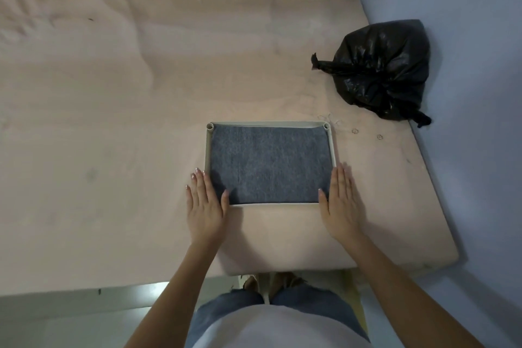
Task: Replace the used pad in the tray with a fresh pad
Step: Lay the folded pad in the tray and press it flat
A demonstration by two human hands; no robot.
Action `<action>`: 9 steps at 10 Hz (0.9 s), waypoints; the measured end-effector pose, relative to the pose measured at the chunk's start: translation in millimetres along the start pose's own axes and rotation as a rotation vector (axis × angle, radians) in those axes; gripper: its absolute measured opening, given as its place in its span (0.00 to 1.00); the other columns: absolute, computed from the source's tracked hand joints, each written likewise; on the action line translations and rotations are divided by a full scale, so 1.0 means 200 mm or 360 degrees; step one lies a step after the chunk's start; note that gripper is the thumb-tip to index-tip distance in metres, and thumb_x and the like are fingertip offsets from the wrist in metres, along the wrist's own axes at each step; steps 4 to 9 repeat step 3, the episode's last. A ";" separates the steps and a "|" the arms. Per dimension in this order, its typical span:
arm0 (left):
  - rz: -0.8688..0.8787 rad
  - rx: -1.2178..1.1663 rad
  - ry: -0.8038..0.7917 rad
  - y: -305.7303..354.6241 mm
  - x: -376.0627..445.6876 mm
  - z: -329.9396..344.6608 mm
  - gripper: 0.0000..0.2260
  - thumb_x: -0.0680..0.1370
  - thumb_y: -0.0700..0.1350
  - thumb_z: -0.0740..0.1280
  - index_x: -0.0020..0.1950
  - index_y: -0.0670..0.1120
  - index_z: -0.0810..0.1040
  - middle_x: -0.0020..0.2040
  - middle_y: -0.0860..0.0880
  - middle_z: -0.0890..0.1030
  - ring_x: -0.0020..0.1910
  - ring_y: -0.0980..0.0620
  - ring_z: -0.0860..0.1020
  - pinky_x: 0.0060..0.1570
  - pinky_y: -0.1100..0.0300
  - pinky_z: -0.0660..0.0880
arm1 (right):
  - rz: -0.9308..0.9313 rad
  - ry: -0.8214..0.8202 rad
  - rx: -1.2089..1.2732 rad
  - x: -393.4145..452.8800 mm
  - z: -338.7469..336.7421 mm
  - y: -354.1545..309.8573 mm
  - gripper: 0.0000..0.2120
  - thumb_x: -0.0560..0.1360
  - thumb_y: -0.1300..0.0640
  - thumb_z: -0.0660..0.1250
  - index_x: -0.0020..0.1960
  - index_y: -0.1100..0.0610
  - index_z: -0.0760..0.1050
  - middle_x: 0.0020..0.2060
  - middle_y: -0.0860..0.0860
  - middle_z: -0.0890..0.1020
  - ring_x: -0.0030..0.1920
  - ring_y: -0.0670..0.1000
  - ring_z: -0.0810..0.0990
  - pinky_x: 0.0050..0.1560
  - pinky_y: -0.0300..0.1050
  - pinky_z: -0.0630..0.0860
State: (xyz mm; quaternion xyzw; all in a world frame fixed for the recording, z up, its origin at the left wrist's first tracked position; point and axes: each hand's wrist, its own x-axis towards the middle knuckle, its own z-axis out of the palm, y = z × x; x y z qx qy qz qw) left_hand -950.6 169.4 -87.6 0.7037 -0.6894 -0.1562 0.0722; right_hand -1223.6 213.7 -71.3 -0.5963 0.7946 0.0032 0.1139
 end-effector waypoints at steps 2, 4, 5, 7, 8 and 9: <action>0.0018 -0.0003 0.0009 -0.01 0.02 0.00 0.33 0.78 0.57 0.43 0.75 0.36 0.52 0.76 0.38 0.57 0.76 0.42 0.55 0.74 0.49 0.49 | 0.0035 0.0084 -0.0075 0.01 0.01 -0.02 0.30 0.82 0.49 0.47 0.76 0.63 0.40 0.76 0.57 0.43 0.76 0.53 0.39 0.72 0.43 0.31; -0.0016 -0.0025 0.0029 0.00 0.03 -0.01 0.32 0.80 0.57 0.44 0.76 0.37 0.51 0.77 0.39 0.55 0.77 0.44 0.52 0.75 0.50 0.46 | 0.0071 0.0115 -0.0065 0.00 -0.01 -0.03 0.29 0.82 0.48 0.45 0.76 0.62 0.38 0.76 0.56 0.42 0.76 0.52 0.38 0.71 0.43 0.29; -0.0016 -0.0025 0.0029 0.00 0.03 -0.01 0.32 0.80 0.57 0.44 0.76 0.37 0.51 0.77 0.39 0.55 0.77 0.44 0.52 0.75 0.50 0.46 | 0.0071 0.0115 -0.0065 0.00 -0.01 -0.03 0.29 0.82 0.48 0.45 0.76 0.62 0.38 0.76 0.56 0.42 0.76 0.52 0.38 0.71 0.43 0.29; -0.0016 -0.0025 0.0029 0.00 0.03 -0.01 0.32 0.80 0.57 0.44 0.76 0.37 0.51 0.77 0.39 0.55 0.77 0.44 0.52 0.75 0.50 0.46 | 0.0071 0.0115 -0.0065 0.00 -0.01 -0.03 0.29 0.82 0.48 0.45 0.76 0.62 0.38 0.76 0.56 0.42 0.76 0.52 0.38 0.71 0.43 0.29; -0.0016 -0.0025 0.0029 0.00 0.03 -0.01 0.32 0.80 0.57 0.44 0.76 0.37 0.51 0.77 0.39 0.55 0.77 0.44 0.52 0.75 0.50 0.46 | 0.0071 0.0115 -0.0065 0.00 -0.01 -0.03 0.29 0.82 0.48 0.45 0.76 0.62 0.38 0.76 0.56 0.42 0.76 0.52 0.38 0.71 0.43 0.29; -0.0016 -0.0025 0.0029 0.00 0.03 -0.01 0.32 0.80 0.57 0.44 0.76 0.37 0.51 0.77 0.39 0.55 0.77 0.44 0.52 0.75 0.50 0.46 | 0.0071 0.0115 -0.0065 0.00 -0.01 -0.03 0.29 0.82 0.48 0.45 0.76 0.62 0.38 0.76 0.56 0.42 0.76 0.52 0.38 0.71 0.43 0.29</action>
